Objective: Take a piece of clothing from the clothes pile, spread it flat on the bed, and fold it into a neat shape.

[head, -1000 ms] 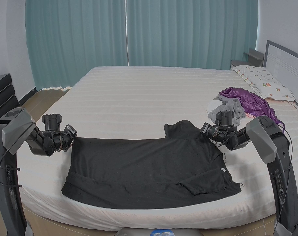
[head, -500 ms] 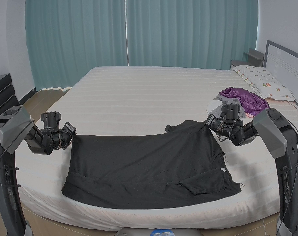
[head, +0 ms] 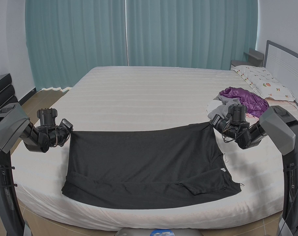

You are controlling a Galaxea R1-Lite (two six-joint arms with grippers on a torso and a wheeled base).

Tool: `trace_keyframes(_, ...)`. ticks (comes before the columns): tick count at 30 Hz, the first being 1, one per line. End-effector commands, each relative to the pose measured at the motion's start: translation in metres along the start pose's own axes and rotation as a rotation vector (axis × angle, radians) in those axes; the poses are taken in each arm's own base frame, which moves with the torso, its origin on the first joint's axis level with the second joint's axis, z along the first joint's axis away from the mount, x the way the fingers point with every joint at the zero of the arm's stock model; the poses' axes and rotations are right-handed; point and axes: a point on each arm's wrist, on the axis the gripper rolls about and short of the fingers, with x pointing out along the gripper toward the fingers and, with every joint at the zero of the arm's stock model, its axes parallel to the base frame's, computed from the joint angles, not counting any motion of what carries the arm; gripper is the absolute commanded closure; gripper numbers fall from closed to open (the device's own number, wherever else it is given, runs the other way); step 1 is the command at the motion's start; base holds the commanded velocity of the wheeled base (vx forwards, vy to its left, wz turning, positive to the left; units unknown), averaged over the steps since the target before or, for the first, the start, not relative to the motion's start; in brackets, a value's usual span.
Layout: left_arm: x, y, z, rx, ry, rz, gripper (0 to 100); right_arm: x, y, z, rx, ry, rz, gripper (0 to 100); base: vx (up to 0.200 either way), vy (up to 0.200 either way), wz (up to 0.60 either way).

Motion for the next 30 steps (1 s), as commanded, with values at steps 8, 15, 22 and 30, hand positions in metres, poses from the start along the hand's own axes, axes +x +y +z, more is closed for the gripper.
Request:
trace_keyframes(8,-0.007,-0.003,0.004,0.000,-0.009,-0.007,100,-0.015,0.000,0.007,0.021,-0.003,-0.003,100,0.000,0.000,0.00)
trace_keyframes(15,-0.006,-0.001,0.003,0.001,-0.005,-0.002,100,-0.019,-0.002,0.005,0.023,0.009,-0.013,100,0.000,0.000,0.00)
trace_keyframes(22,-0.008,0.003,-0.001,0.016,0.011,0.012,100,-0.025,-0.005,0.000,0.024,0.039,-0.020,100,0.000,0.000,0.00)
trace_keyframes(30,-0.018,0.004,-0.003,0.050,0.021,0.024,100,-0.041,-0.007,0.002,0.031,0.073,-0.015,100,0.000,0.000,0.00)
